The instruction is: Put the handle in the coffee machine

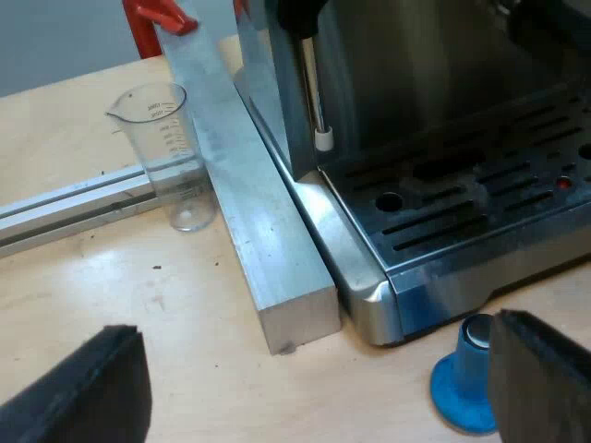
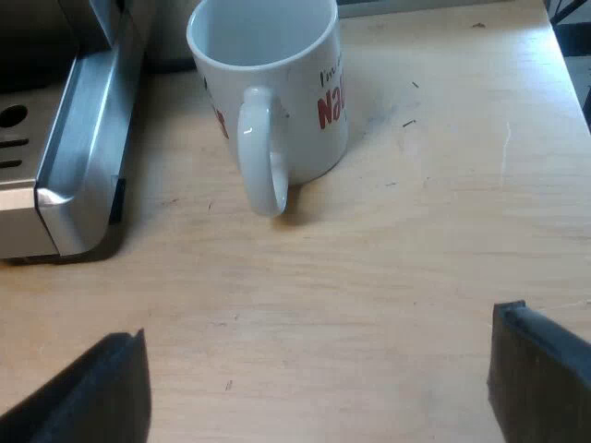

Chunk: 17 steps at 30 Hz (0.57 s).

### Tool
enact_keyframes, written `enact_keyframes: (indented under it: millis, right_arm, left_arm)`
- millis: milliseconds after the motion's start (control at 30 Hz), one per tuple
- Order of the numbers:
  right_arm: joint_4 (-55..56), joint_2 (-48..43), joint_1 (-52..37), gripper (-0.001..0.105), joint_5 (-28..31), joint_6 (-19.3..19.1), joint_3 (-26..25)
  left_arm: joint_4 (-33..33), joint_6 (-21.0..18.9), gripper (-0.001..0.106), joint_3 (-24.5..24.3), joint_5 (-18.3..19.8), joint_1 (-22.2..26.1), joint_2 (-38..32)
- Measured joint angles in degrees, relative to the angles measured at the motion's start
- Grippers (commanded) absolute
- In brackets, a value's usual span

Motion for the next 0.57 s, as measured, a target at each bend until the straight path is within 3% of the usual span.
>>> enact_keyframes:
  millis: [567]
  right_arm:
    - [0.0,0.0,0.0,0.075,0.0,0.0,0.0]
  left_arm:
    - [0.54,0.98,0.075,-0.5,0.73,0.0,0.0]
